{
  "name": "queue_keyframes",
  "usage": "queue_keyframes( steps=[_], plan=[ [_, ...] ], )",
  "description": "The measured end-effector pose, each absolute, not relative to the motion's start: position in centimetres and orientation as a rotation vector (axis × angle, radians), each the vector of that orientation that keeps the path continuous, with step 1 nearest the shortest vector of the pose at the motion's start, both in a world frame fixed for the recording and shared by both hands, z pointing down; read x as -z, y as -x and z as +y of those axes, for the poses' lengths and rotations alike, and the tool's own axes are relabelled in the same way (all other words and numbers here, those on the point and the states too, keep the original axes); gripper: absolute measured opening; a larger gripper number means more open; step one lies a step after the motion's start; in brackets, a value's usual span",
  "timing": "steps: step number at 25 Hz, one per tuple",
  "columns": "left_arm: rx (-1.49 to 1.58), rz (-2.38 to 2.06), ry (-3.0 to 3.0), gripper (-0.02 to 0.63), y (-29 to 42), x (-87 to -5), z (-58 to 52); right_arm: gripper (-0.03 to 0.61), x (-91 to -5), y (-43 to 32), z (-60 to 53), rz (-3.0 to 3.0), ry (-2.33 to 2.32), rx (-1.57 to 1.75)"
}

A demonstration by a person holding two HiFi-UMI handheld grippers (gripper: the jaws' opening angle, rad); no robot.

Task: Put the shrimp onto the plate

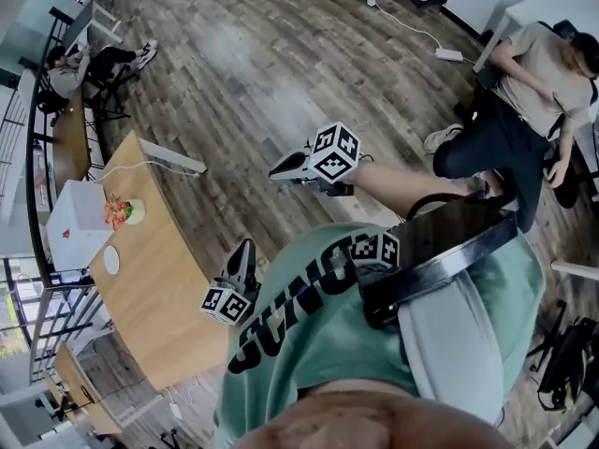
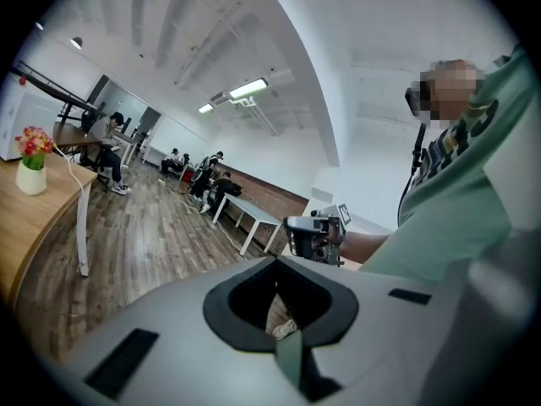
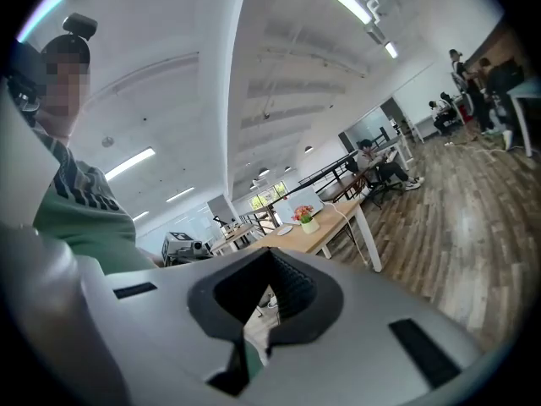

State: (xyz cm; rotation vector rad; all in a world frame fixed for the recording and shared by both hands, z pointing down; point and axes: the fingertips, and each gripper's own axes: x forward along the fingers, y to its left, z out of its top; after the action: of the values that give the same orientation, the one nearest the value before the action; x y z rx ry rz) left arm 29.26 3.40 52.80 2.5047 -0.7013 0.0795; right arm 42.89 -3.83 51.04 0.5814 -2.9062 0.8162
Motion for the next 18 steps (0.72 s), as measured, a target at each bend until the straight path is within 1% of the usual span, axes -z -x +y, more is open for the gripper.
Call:
queue_keyframes(
  steps=[4, 9, 13, 18],
  plan=[
    [-0.114, -0.731, -2.492, 0.006, -30.5, -52.4, 5.2, 0.008, -51.6, -44.7, -1.7, -2.921, -0.588, -0.872],
    [-0.119, -0.707, -2.516, 0.006, -30.1, -52.3, 7.7, 0.008, -50.8, -43.0, 1.0, -2.931, -0.535, -0.817],
    [-0.089, -0.765, -2.516, 0.006, -25.8, -52.3, 9.4, 0.008, -50.2, -39.4, 2.3, -2.922, -0.518, -0.733],
    [0.0, -0.905, -2.483, 0.006, -17.7, -51.6, 12.3, 0.008, -49.5, -32.1, 4.4, -2.948, -0.463, -0.731]
  ],
)
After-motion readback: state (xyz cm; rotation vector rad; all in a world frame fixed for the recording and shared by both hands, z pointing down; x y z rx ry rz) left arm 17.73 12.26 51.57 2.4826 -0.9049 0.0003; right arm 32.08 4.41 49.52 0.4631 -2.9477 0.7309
